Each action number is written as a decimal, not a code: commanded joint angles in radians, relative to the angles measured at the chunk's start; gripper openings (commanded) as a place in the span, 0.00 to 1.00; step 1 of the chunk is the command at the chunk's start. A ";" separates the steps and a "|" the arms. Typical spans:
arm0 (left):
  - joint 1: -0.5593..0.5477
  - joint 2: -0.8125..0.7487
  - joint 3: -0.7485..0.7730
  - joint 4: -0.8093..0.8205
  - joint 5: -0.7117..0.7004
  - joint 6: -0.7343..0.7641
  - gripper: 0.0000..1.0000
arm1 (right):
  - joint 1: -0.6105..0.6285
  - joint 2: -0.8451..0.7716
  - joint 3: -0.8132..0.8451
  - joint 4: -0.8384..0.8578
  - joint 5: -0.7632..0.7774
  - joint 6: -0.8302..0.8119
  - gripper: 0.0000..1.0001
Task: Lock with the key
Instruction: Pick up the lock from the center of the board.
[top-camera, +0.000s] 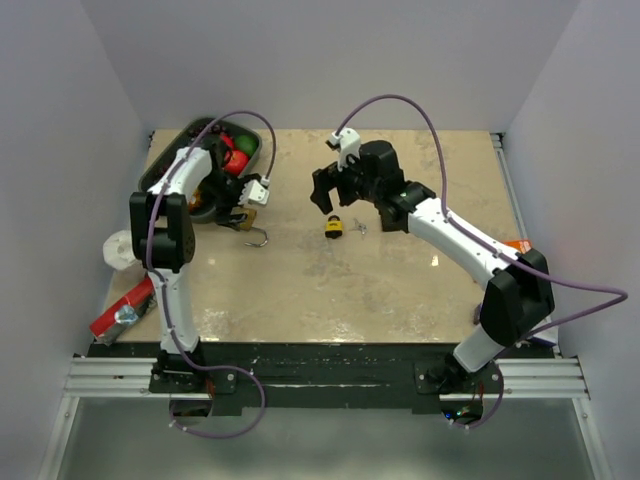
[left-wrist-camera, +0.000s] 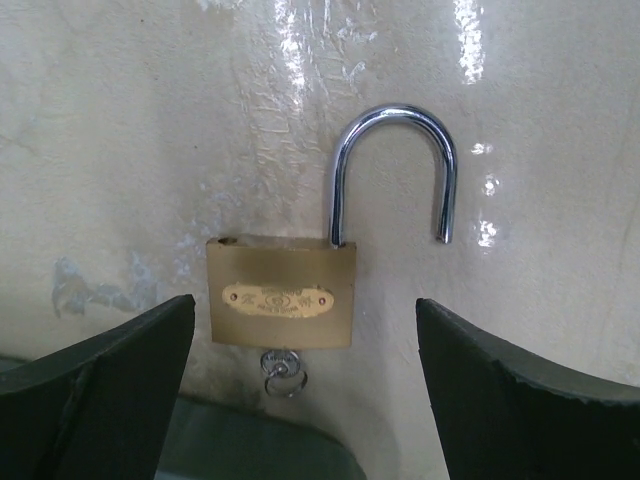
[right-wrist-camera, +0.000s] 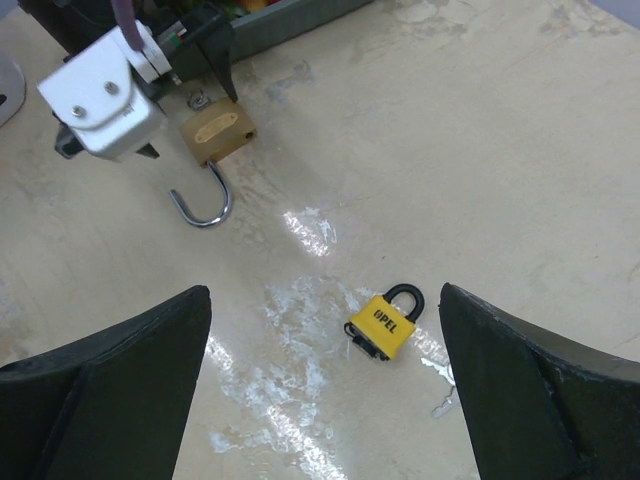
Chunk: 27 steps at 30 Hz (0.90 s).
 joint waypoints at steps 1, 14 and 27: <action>-0.022 0.058 0.042 0.027 -0.004 0.013 0.96 | -0.015 -0.046 -0.027 0.010 -0.049 -0.015 0.99; -0.034 0.160 0.063 0.027 -0.096 0.022 0.95 | -0.026 -0.040 -0.027 0.004 -0.086 -0.003 0.99; -0.089 0.042 -0.156 0.076 -0.124 -0.082 0.44 | -0.047 -0.060 -0.022 -0.024 -0.097 -0.010 0.98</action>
